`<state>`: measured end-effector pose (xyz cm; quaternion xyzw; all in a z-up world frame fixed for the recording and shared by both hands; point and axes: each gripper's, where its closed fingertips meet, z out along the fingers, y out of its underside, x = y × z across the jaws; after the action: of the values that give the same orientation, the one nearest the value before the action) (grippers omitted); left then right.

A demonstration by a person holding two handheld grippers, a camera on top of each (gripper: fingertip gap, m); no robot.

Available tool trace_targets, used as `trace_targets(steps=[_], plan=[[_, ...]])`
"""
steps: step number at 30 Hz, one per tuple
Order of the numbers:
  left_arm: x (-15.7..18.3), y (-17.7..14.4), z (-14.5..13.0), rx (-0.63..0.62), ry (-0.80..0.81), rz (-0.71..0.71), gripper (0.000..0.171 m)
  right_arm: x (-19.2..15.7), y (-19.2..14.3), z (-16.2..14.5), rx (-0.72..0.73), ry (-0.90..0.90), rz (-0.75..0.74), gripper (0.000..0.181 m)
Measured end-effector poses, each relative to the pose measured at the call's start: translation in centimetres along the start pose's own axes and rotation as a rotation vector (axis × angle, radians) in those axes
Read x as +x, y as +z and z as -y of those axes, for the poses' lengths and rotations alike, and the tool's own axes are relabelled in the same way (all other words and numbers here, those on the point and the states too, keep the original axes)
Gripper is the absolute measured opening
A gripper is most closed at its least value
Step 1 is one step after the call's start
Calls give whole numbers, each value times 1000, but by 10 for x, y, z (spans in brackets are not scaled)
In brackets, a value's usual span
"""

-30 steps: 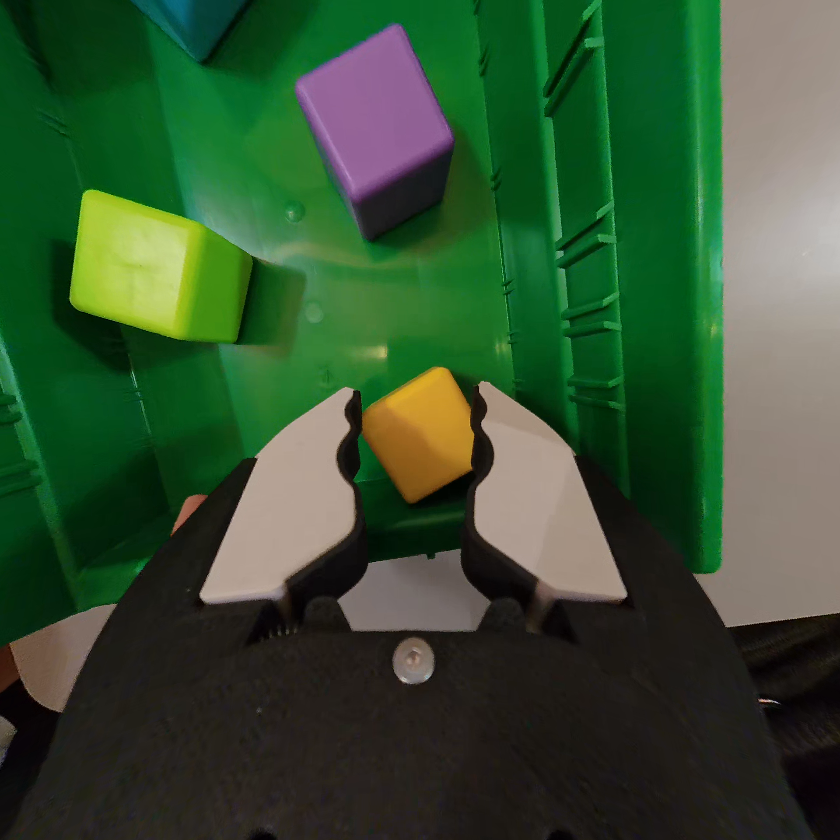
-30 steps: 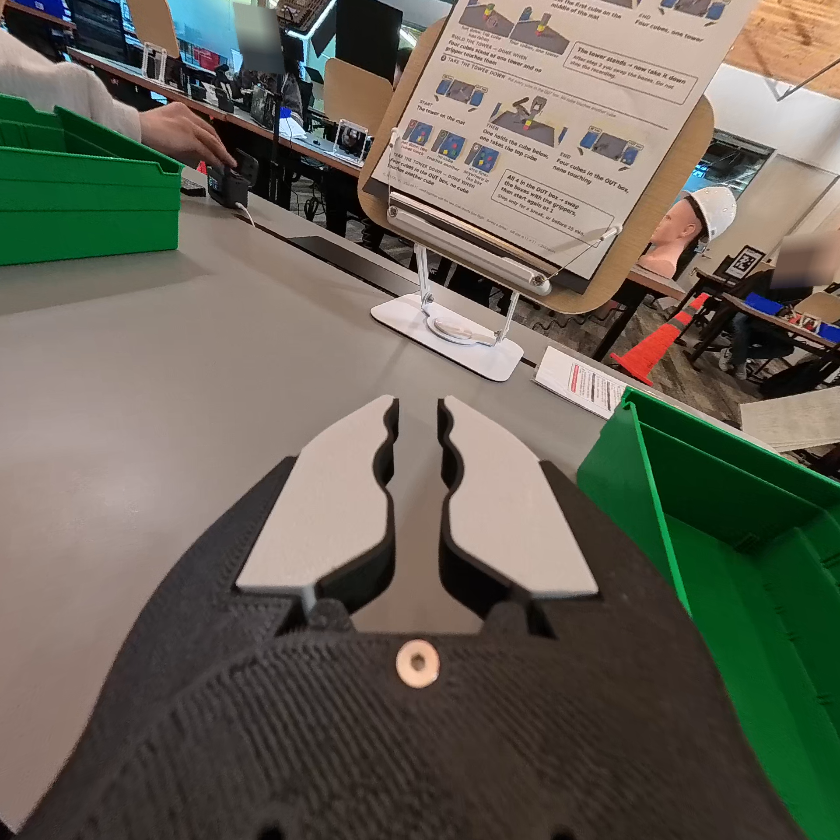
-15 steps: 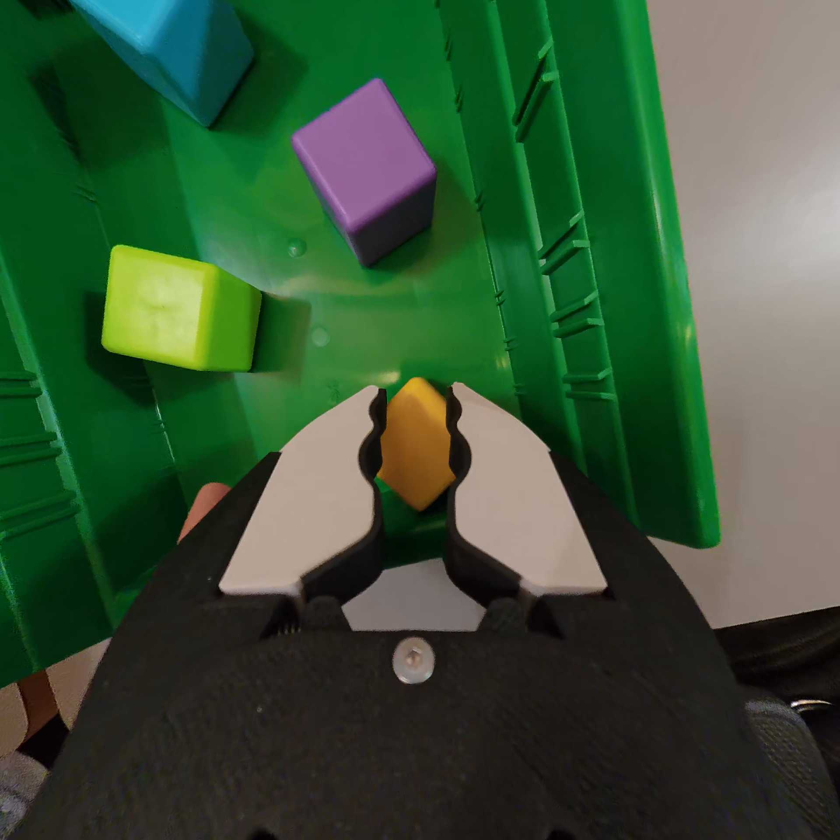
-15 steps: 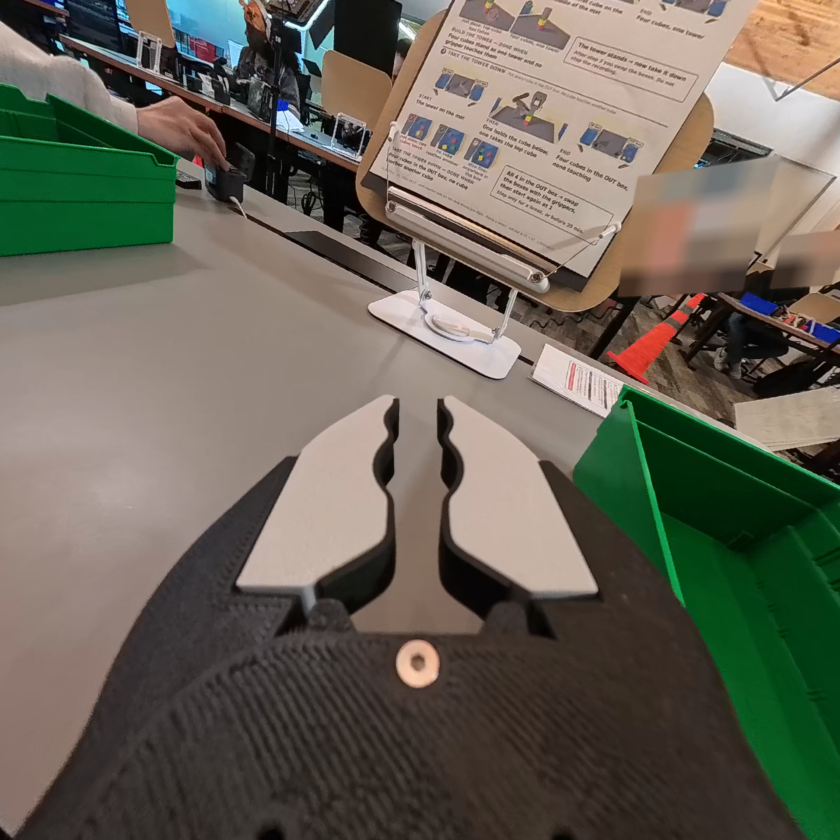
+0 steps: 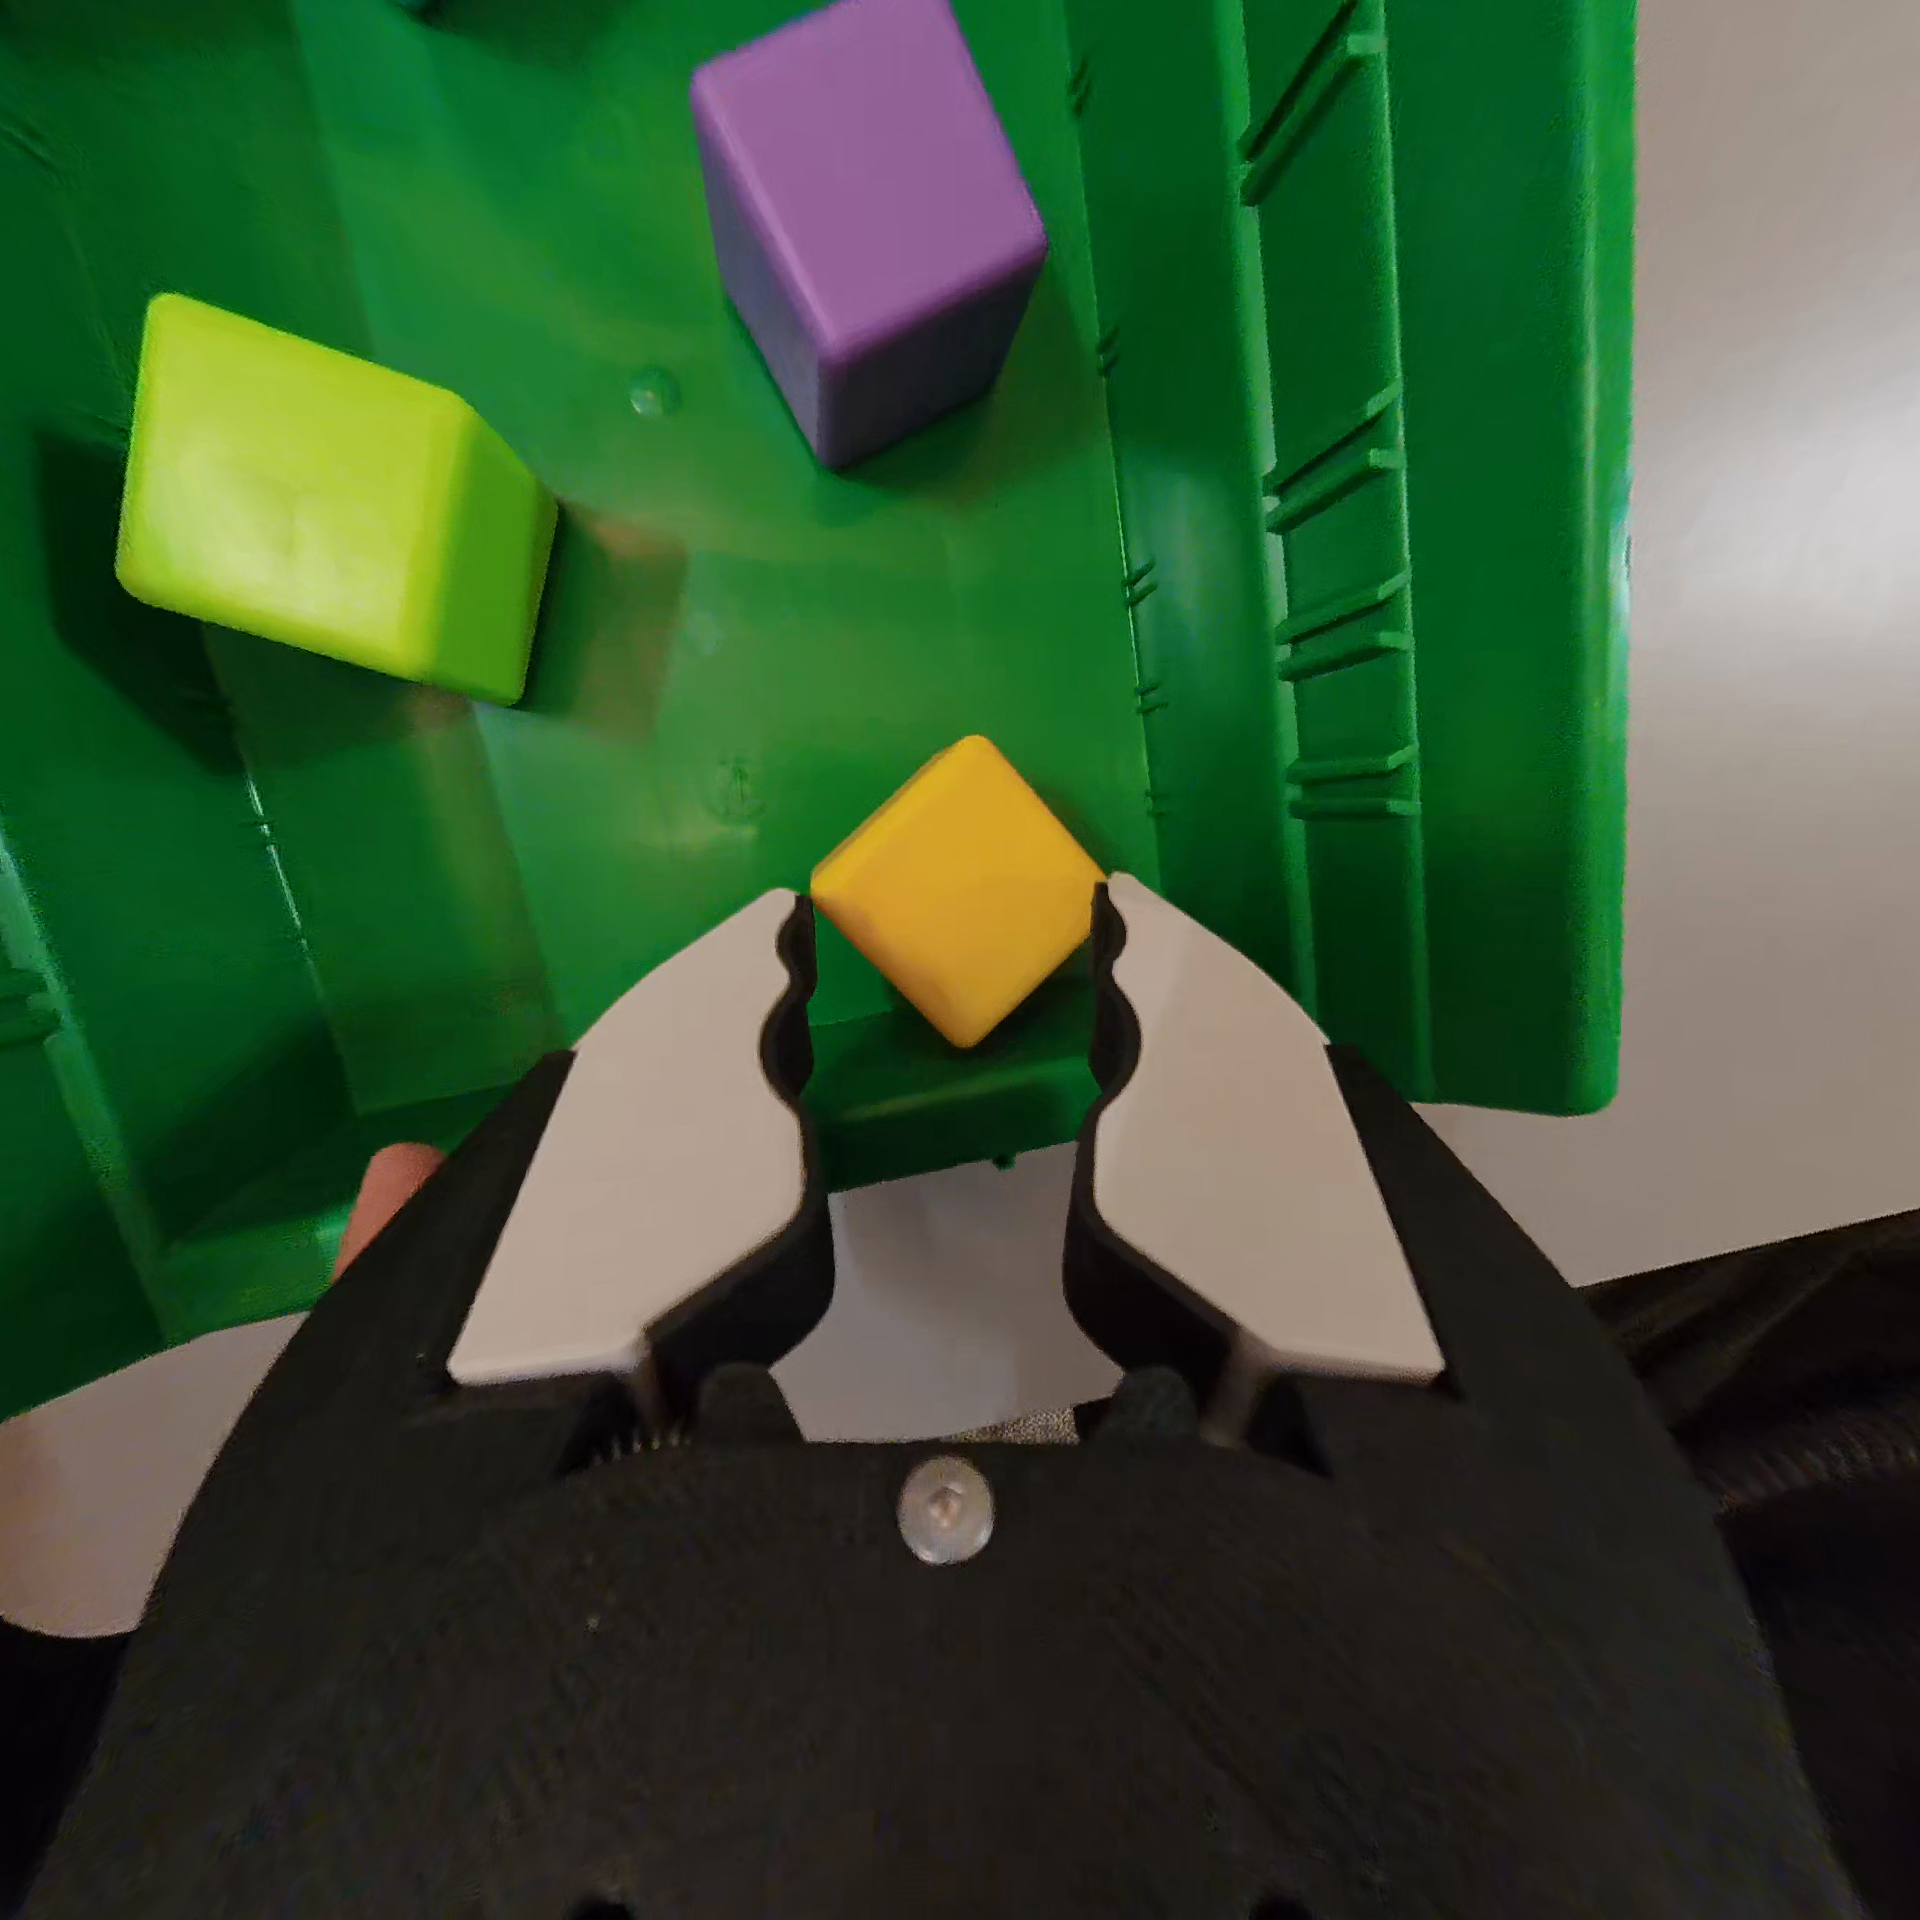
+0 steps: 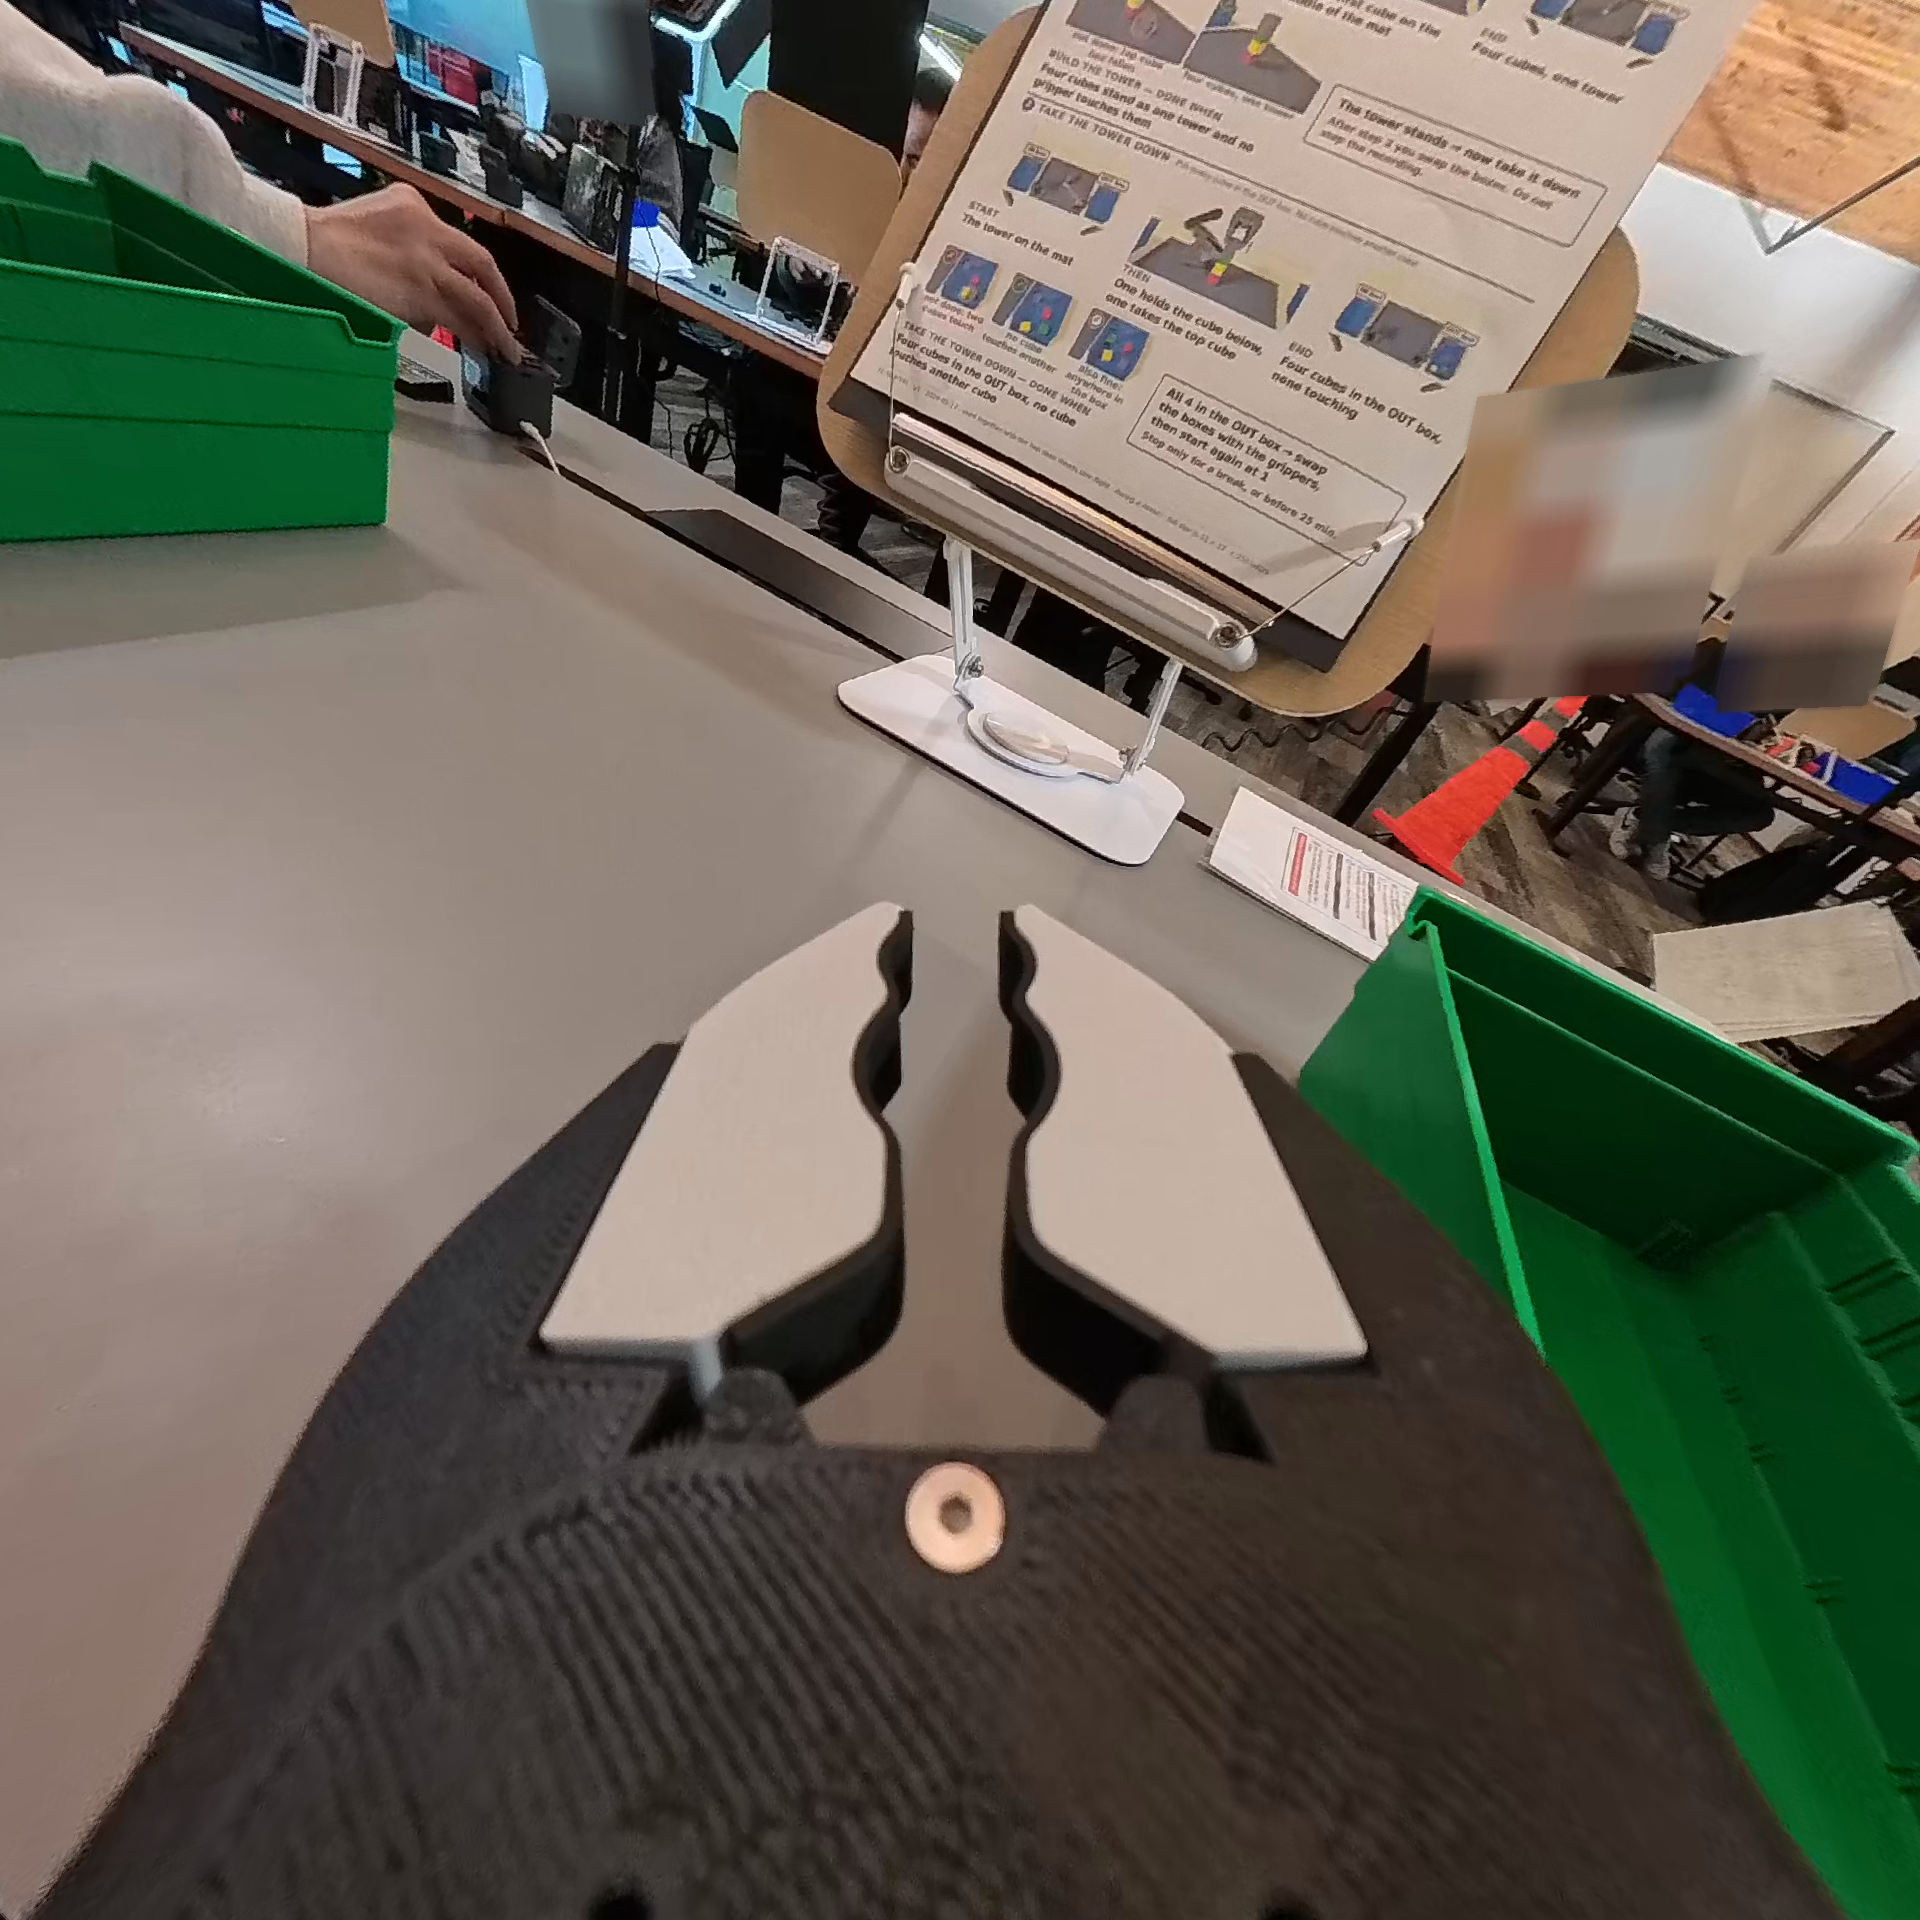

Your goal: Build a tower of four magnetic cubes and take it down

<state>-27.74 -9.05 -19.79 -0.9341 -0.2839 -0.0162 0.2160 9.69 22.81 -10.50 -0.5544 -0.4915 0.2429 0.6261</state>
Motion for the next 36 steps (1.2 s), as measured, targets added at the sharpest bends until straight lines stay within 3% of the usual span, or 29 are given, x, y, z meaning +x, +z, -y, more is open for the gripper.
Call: trace_targets(steps=[18,36], plan=[[10,16,24,26,35,-44,57,1,-2,-5,-23,-42,-18,16],[-1,11,9,-57,52,9,57,3,-4,-8,-42,-67,-36,16]])
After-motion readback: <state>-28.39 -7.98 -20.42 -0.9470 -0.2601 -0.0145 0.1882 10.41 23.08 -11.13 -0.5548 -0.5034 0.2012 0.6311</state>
